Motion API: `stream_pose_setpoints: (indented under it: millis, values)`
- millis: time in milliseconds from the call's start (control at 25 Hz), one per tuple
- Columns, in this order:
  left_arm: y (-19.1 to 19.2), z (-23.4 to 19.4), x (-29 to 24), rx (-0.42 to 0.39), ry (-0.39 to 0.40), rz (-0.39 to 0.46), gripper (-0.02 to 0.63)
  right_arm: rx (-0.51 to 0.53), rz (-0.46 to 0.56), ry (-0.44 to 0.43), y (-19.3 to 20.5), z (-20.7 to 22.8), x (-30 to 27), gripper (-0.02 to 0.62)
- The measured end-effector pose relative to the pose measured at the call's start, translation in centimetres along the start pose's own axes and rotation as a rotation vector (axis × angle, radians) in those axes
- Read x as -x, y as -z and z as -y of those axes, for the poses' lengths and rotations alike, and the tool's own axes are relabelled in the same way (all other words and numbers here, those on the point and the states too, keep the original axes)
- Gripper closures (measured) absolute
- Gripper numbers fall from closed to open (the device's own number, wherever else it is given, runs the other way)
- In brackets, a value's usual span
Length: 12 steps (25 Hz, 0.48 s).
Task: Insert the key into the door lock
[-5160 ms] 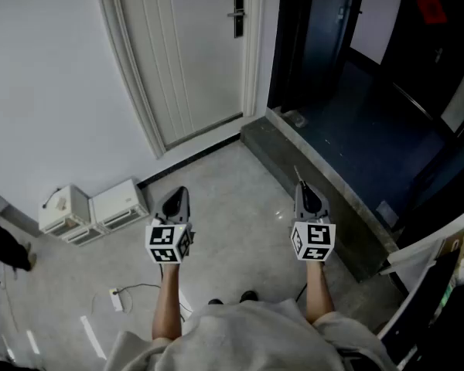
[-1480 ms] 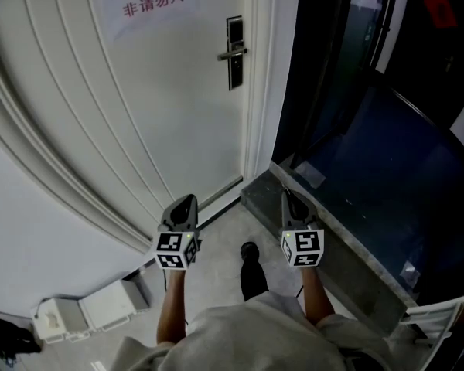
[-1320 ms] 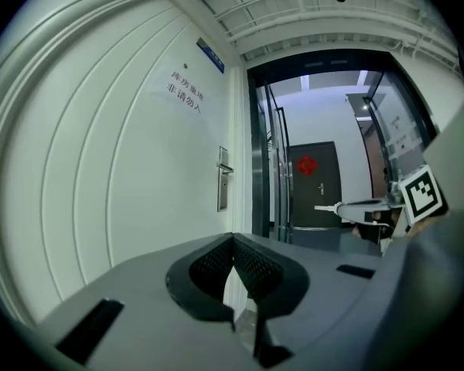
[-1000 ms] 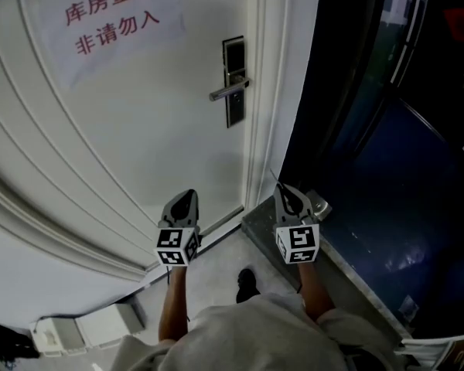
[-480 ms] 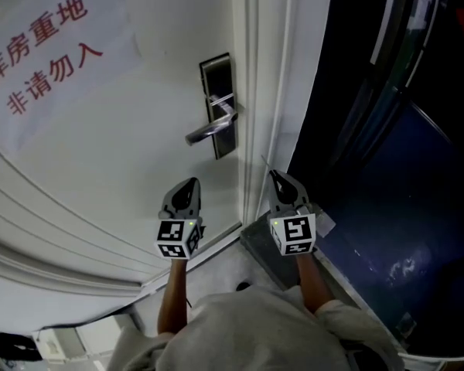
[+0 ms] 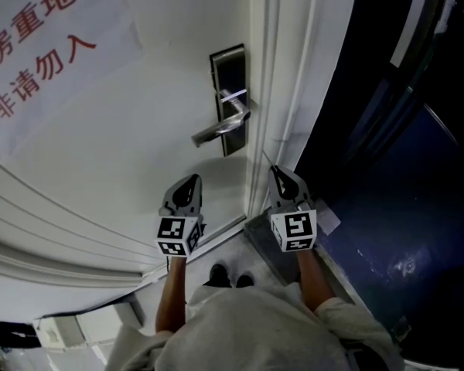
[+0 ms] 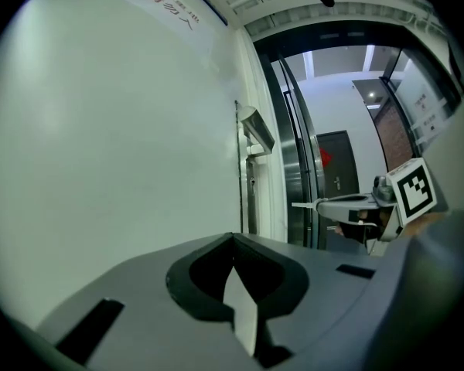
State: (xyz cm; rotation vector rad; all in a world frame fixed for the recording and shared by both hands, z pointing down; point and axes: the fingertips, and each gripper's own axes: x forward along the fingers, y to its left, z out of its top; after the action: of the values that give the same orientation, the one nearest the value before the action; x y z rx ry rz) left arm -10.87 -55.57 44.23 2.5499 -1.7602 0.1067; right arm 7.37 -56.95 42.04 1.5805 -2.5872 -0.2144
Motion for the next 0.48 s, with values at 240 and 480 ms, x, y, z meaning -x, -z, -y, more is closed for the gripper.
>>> stream_pose_setpoints:
  millis: [240, 480]
  values:
    - [0.4, -0.8, -0.6, 0.006, 0.023, -0.002, 0.589, -0.007, -0.015, 0.021, 0.6, -0.7, -0.6, 0.566]
    - [0.3, -0.8, -1.2, 0.004, 0.052, -0.003, 0.589, -0.007, -0.017, 0.044, 0.5, -0.4, -1.4, 0.566]
